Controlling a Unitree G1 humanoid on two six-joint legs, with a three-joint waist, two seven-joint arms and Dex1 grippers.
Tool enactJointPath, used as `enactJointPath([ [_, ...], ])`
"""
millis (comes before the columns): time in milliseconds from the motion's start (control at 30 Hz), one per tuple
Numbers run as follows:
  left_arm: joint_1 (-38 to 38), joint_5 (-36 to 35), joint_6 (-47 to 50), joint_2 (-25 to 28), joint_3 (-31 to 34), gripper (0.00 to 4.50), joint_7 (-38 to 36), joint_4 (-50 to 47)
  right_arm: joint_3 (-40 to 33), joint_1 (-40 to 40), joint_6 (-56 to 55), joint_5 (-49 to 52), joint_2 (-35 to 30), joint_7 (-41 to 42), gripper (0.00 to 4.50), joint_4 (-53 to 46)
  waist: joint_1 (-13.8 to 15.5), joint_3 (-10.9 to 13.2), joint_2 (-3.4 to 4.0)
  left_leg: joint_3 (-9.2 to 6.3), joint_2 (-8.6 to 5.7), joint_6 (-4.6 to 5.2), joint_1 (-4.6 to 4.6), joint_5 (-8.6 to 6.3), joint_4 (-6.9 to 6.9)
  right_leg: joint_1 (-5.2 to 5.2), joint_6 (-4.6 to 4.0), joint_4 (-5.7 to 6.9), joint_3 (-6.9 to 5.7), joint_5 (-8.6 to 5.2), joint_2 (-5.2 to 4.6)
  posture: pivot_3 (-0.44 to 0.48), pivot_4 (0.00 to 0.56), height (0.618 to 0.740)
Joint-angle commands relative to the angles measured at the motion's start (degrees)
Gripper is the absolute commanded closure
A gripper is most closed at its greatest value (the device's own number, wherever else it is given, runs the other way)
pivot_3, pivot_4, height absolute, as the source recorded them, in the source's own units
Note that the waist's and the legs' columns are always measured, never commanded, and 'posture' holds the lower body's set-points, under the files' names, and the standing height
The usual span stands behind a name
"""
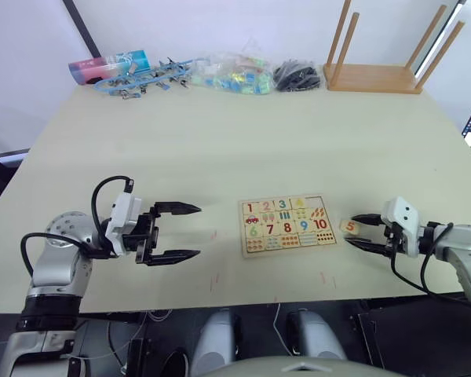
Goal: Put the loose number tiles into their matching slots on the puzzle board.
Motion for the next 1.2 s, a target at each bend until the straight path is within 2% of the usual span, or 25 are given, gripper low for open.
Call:
enactJointPath([
  [33,-0.11,-1.08,-0.56,0.46,0.4,0.0,-1.8,-0.58,-0.06,0.5,0.92,-1.54,-1.23,-0.86,2.5,1.74,0.01,-0.01,-0.01,0.0,0.0,0.0,0.0,0.0,0.0,0.0,0.0,0.0,0.0,0.0,0.0,0.0,0.15,0.737],
  [100,-0.21,-1.03,-0.61,0.3,0.34,0.0,-1.65,-0.52,-0.18,0.2,0.57,-1.64,-1.21,-1.02,3.34,2.08,-0.01,-0.04,-0.06,0.0,0.0,0.0,0.0,0.0,0.0,0.0,0.0,0.0,0.0,0.0,0.0,0.0,0.15,0.737],
  [133,-0.23,-1.03,-0.59,0.21,0.29,0.0,-1.56,-0.58,-0.28,0.06,0.55,-1.56,-1.25,-1.03,3.57,2.09,0.0,-0.04,-0.07,0.0,0.0,0.0,0.0,0.0,0.0,0.0,0.0,0.0,0.0,0.0,0.0,0.0,0.15,0.737],
  [333,-0.43,-1.05,-0.54,-0.07,0.21,0.0,-1.35,-0.57,-0.88,-0.43,0.99,-0.91,-2.16,-0.48,3.57,0.31,0.08,-0.05,-0.07,0.0,0.01,0.0,0.0,0.0,0.01,0.0,0.0,0.01,0.0,0.0,0.0,0.0,0.15,0.737],
  [600,-0.59,-0.94,-0.67,-0.49,0.4,0.0,-0.91,0.05,1.16,-5.4,9.2,-1.68,-7.94,0.88,3.57,-6.72,-0.01,0.04,0.07,-0.01,0.03,0.0,-0.02,0.0,0.01,-0.02,0.0,0.01,-0.01,0.0,0.0,0.0,0.15,0.737],
  [833,0.7,-1.33,-0.2,-2.3,1.81,0.0,2.81,-1.23,7.64,-16.82,16.36,-4.26,-10.47,4.53,3.57,-9.58,-0.12,0.08,0.12,0.02,0.03,0.0,-0.09,0.0,0.01,-0.13,-0.01,0.05,0.02,0.0,0.01,0.0,0.15,0.737],
  [1200,7.33,-2.69,1.61,-4.63,5.33,0.0,12.12,-8.01,20.17,-32.69,19.57,-11.61,-6.32,8.99,3.57,-4.99,-0.23,0.1,0.13,0.01,0.1,0.02,-0.14,-0.02,0.0,-0.17,-0.01,0.06,-0.01,0.0,-0.07,0.0,0.15,0.737],
])
